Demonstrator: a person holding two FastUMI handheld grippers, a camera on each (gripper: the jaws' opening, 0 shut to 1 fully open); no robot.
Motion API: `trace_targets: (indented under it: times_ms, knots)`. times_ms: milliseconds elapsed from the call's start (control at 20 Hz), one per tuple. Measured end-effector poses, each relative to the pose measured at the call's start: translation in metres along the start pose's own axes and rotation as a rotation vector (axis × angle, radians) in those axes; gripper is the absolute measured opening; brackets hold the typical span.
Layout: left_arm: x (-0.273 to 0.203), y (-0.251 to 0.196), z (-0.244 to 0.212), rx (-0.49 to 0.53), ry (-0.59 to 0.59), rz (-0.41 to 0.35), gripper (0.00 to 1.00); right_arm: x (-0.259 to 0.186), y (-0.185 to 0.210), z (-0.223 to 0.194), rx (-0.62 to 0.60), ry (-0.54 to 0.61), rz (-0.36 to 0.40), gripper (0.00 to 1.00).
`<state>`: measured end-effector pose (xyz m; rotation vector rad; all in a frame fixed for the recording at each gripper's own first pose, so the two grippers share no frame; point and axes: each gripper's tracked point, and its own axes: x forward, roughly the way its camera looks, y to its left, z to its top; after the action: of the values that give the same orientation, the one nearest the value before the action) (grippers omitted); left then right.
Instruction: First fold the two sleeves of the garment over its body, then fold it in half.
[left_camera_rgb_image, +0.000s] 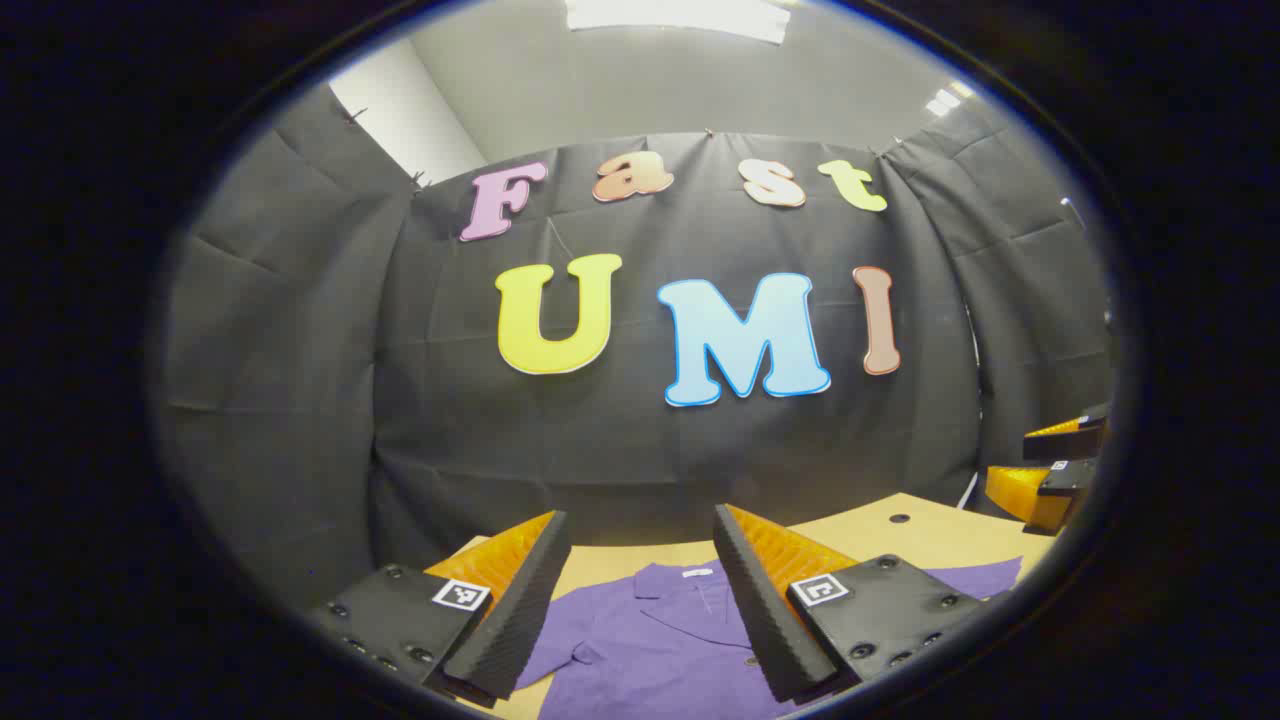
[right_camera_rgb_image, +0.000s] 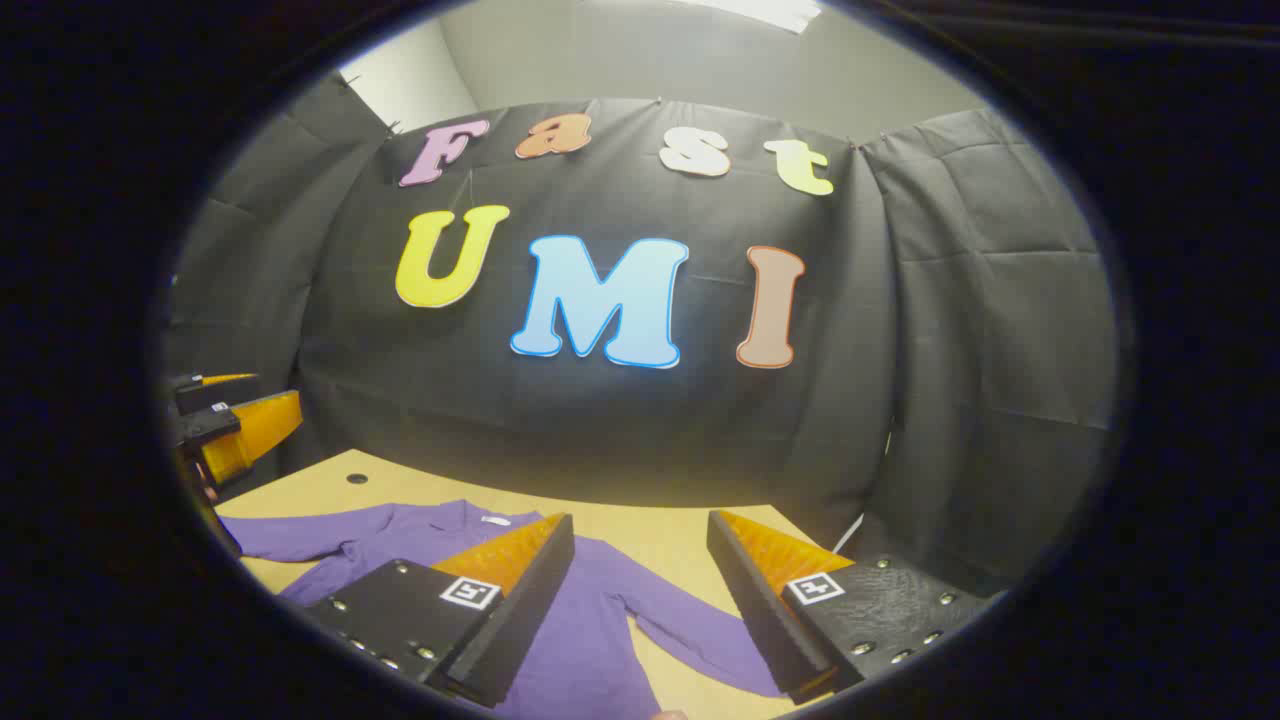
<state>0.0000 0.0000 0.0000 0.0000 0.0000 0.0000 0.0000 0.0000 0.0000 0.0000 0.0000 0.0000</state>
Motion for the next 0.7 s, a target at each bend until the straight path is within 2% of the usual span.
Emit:
trace_targets:
  times_ms: [700]
  knots:
    - [-0.008, -0.019, 0.001, 0.019, 0.006, 0.005, 0.94, -0.005, -0.019, -0.021, 0.036, 0.06, -0.009, 0.89]
